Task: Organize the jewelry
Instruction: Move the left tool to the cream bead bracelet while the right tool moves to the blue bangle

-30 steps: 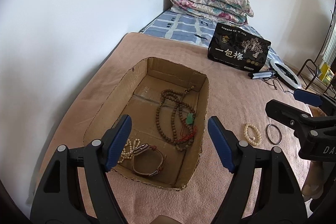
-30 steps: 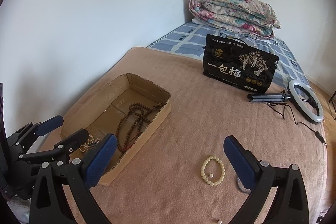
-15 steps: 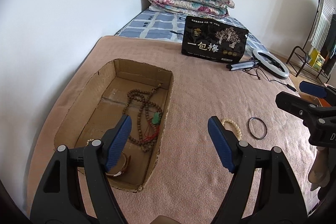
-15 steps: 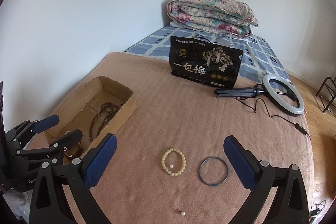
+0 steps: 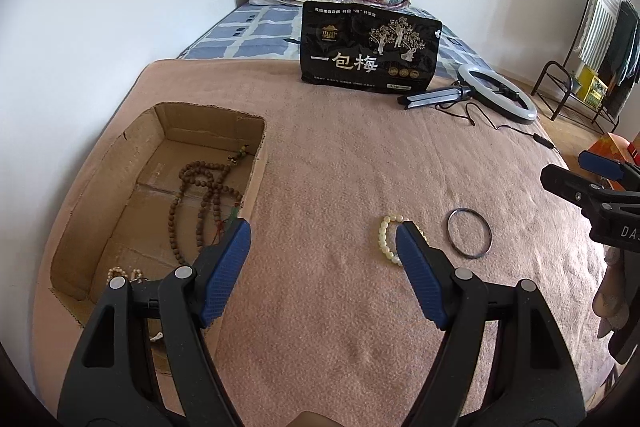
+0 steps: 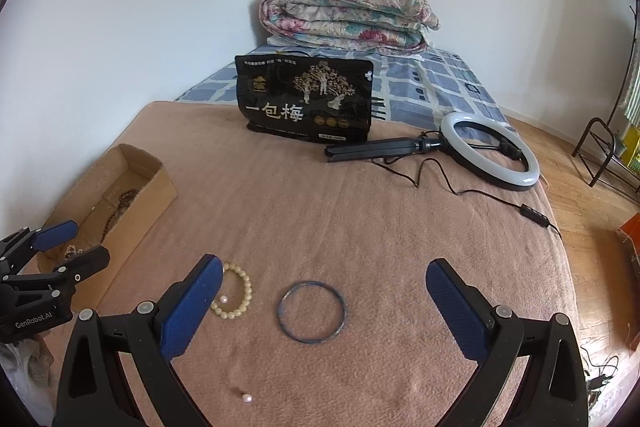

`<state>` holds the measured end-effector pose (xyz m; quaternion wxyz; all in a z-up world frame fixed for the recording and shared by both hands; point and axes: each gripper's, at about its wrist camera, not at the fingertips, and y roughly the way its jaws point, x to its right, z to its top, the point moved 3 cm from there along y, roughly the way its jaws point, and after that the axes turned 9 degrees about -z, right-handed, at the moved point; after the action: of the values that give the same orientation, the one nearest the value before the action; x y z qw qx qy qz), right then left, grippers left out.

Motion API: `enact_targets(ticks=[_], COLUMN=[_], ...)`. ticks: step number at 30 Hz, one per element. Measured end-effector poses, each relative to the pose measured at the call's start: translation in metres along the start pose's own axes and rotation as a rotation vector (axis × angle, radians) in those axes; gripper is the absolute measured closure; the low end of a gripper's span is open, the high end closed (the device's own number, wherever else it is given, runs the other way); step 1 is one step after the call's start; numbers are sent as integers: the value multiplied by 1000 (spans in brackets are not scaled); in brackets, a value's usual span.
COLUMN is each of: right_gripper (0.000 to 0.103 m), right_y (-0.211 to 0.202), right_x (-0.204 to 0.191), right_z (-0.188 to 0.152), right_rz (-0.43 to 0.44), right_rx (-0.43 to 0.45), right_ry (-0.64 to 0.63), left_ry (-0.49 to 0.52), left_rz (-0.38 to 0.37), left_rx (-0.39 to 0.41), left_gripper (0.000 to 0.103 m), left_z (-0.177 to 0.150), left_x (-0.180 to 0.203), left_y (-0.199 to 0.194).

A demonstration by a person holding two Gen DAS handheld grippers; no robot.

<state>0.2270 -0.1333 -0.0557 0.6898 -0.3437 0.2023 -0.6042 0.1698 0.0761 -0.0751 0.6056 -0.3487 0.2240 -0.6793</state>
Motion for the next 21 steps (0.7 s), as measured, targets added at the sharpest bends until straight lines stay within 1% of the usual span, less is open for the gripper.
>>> enact_targets(ticks=[5, 10, 11, 14, 17, 19, 21], right_gripper=[0, 2, 3, 7, 11, 11, 11], right_y=[20, 41, 46, 60, 74, 80, 83], right_x=[18, 31, 33, 35, 36, 34, 31], right_z=[-10, -19, -21, -29, -39, -43, -46], right_rz=[-5, 8, 16, 42, 73, 96, 100], right_rx=[-48, -101, -116, -173, -230, -248, -251], right_ry=[15, 25, 29, 43, 59, 68, 58], left_ry=[13, -4, -6, -12, -25, -37, -60], left_rz=[-8, -25, -28, -39, -64, -81, -97], left_rx=[-42, -85, -93, -127, -159, -180, -197], left_gripper=[26, 26, 27, 38, 42, 48, 54], left_z=[-1, -2, -2, -4, -5, -5, -4], left_x=[9, 13, 14, 17, 21, 23, 21], left_y=[22, 46, 50, 64, 76, 85, 93])
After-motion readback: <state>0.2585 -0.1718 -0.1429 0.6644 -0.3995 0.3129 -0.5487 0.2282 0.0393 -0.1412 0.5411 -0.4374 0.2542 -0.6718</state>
